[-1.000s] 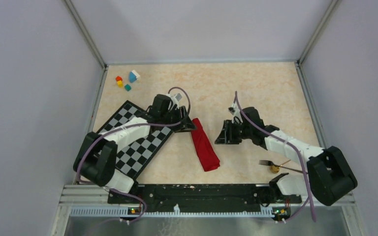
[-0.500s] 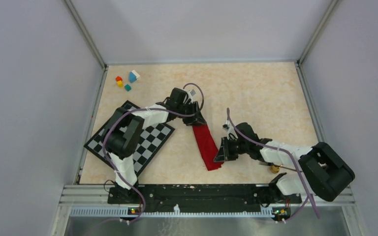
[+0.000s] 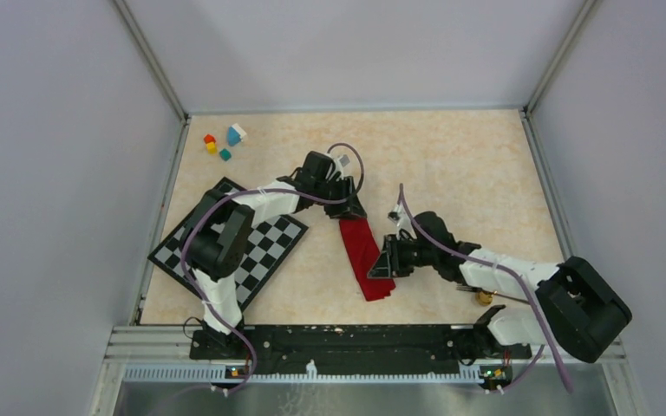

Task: Fold the napkin into a case and place the utensils inside
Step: Smooth out the smaller rectangle-folded napkin at the center of the board.

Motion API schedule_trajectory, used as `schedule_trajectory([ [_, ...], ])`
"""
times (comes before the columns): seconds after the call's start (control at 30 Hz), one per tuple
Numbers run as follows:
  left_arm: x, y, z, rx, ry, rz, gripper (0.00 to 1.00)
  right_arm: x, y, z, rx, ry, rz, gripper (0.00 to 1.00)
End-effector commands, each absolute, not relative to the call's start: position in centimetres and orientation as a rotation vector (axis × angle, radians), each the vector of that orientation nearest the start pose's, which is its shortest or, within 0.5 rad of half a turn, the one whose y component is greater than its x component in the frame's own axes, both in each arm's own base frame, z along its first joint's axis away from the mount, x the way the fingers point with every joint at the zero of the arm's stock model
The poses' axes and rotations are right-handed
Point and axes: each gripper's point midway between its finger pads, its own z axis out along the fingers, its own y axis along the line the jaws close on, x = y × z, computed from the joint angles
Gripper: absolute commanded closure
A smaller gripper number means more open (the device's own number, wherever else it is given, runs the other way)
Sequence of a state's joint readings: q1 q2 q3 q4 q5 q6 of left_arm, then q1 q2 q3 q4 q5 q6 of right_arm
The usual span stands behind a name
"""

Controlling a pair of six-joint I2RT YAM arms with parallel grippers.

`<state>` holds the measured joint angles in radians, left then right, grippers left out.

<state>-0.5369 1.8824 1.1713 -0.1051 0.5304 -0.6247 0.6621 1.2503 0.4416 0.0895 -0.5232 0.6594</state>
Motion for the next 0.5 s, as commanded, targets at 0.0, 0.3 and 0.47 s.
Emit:
schedule_trajectory([
  [0.0,33.8,-32.3,6.9,0.155,2.539,-1.114,0.53,15.3,29.5,7.5,-0.371,2.419,1.363,0.72],
  [0.3,34.5,-31.6,3.0,0.163,2.627,-1.004,0.53,13.5,28.4,2.5,-0.343,2.545,1.267,0.74],
  [0.47,35.2,-31.3,6.5,0.209,2.564,-0.966,0.49,15.1,27.8,6.8,-0.381,2.478,1.148,0.67],
])
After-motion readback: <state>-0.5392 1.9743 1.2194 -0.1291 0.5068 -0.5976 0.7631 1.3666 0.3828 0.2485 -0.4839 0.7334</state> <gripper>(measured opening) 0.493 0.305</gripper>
